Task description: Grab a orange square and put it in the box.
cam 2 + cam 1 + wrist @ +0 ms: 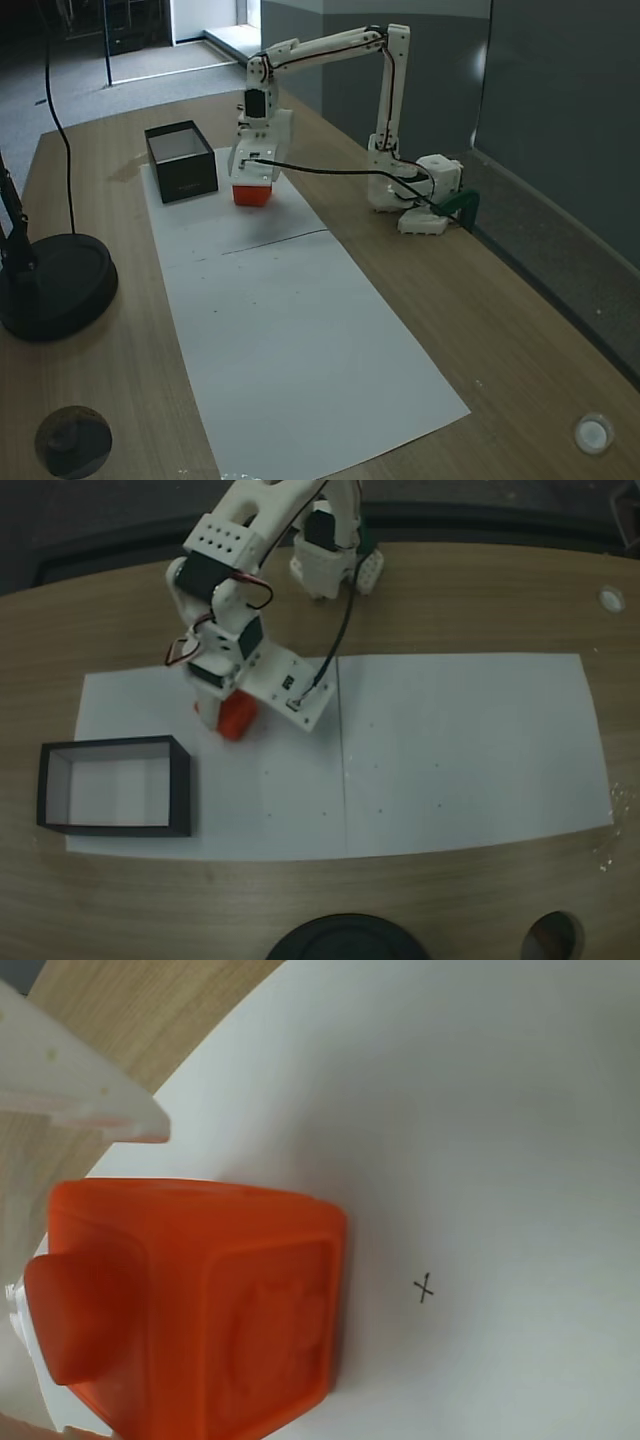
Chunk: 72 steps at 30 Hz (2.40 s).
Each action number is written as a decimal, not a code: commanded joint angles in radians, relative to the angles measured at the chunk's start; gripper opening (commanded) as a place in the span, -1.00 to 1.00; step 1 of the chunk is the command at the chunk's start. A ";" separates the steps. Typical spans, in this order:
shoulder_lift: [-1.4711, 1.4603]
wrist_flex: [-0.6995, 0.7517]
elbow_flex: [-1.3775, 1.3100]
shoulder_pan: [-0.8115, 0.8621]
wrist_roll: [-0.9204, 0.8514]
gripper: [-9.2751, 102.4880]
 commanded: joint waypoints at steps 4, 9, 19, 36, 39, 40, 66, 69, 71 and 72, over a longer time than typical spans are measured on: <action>0.014 -0.052 0.044 -0.003 -0.003 -0.30; 0.014 -0.115 0.101 -0.008 -0.005 -0.30; 0.003 -0.170 0.138 -0.008 -0.005 -0.40; -0.037 0.198 -0.359 0.008 -0.021 -0.59; -0.038 0.334 -0.577 0.006 -0.021 -0.59; -0.040 0.373 -0.649 0.006 -0.021 -0.59; -0.416 -0.002 -1.068 0.063 -0.029 -0.58; -0.494 -0.060 -1.068 0.095 -0.031 -0.58; -0.537 -0.087 -1.068 0.110 -0.032 -0.58; -0.552 -0.098 -1.068 0.115 -0.032 -0.58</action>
